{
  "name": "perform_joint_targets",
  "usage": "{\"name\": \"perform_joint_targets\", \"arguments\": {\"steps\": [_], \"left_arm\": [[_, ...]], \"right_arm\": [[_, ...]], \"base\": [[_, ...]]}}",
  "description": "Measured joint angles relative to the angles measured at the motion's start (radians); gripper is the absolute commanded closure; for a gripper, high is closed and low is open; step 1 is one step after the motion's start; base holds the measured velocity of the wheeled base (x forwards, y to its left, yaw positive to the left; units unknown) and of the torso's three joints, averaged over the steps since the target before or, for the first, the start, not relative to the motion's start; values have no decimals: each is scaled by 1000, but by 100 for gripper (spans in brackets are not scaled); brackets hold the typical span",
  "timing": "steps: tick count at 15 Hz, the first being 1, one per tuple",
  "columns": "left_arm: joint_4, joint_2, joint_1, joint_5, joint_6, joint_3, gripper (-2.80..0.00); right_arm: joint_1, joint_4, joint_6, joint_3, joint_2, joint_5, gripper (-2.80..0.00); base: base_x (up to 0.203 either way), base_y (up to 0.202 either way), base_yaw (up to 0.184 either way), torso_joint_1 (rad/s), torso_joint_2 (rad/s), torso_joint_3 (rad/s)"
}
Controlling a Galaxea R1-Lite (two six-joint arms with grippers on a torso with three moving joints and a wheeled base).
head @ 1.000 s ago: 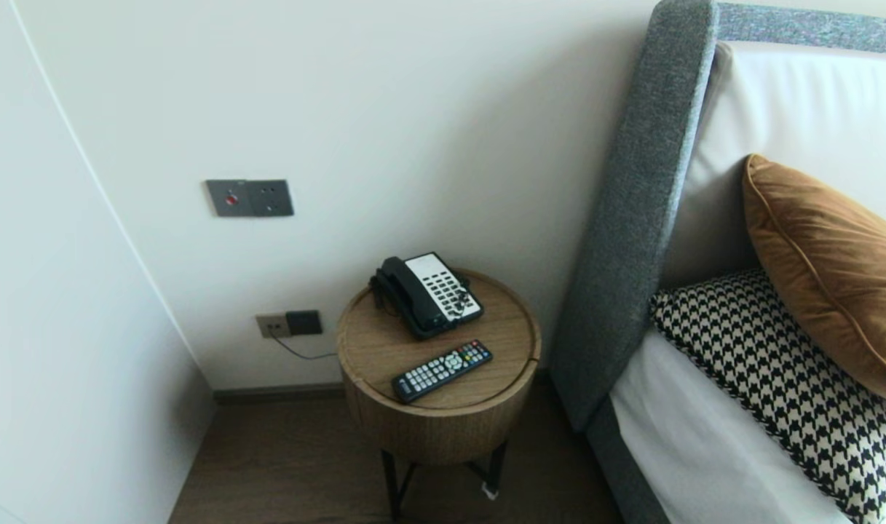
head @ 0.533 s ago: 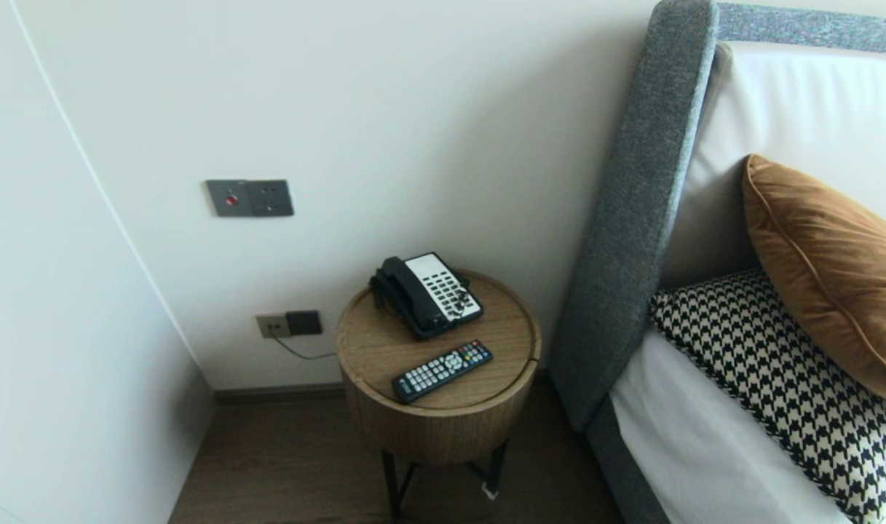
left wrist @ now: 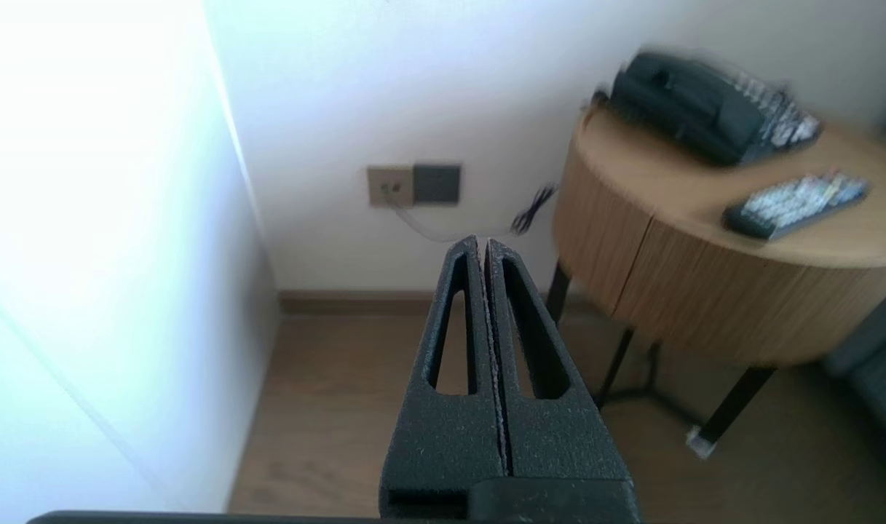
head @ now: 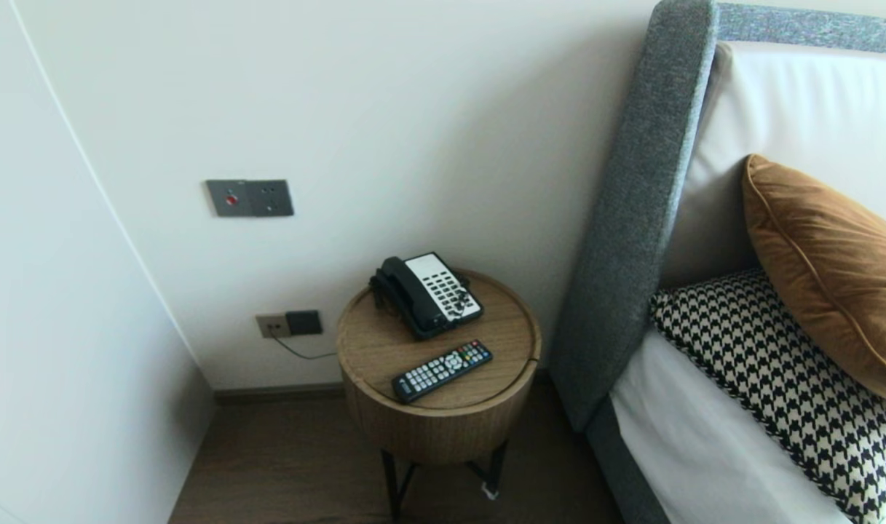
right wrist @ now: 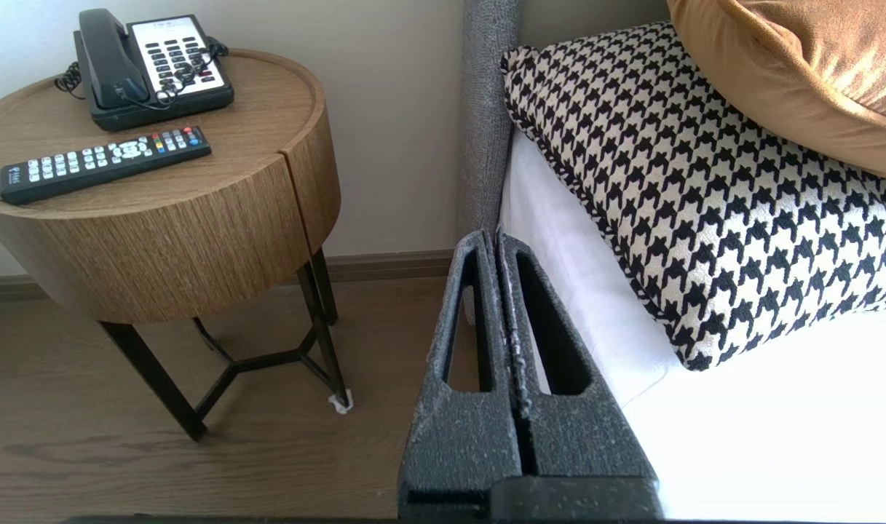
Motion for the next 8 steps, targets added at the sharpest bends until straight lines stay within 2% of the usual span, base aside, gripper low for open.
{"name": "perform_joint_targets", "arguments": {"steps": [2,8], "left_arm": [[17,0,-1,-1,22,-2,0],[18,-1,-1,-6,18,0,0]], "right_arm": [[0,0,0,0,0,0,0],[0,0,0,0,0,0,0]], "base": [[0,0,0,0,0,0],[0,0,0,0,0,0]]}}
